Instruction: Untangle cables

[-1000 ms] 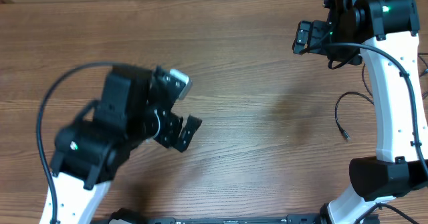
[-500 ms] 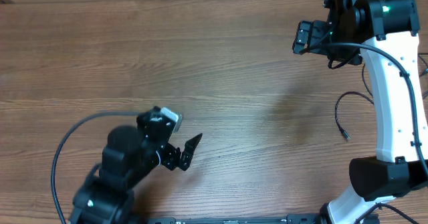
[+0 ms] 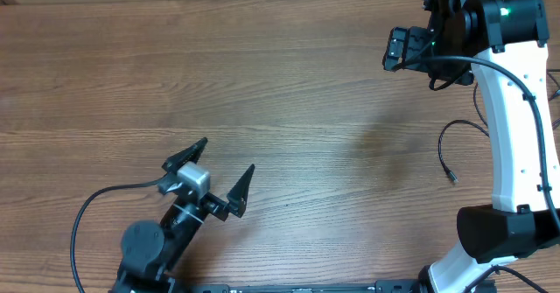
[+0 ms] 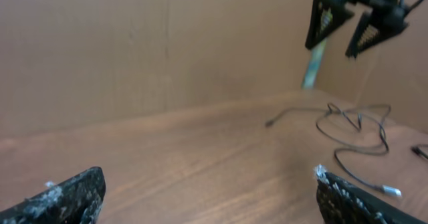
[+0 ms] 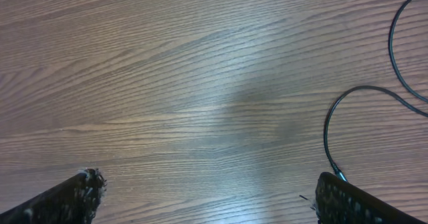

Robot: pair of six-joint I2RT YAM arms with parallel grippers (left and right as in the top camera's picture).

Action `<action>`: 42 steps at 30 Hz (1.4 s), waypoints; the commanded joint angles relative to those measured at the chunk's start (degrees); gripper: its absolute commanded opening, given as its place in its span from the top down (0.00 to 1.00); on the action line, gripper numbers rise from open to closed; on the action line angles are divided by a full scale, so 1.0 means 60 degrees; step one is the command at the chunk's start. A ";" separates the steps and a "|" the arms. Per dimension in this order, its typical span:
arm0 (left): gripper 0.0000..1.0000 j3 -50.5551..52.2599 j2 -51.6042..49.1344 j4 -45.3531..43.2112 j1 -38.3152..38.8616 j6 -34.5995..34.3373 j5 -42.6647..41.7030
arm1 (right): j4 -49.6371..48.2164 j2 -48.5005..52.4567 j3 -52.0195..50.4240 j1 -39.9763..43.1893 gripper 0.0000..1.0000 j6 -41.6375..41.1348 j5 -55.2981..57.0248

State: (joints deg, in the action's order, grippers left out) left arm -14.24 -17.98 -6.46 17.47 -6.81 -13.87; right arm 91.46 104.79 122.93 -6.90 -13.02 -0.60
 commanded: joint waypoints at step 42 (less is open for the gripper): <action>0.00 0.2328 0.2969 0.1789 -0.1166 0.0102 0.3049 | -0.0044 -0.0051 0.0018 -0.0036 0.00 0.0066 0.0062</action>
State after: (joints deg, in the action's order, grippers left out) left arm -0.49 -0.73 4.16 11.09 -8.12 4.73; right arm 91.42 104.79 122.93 -6.90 -13.02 -0.62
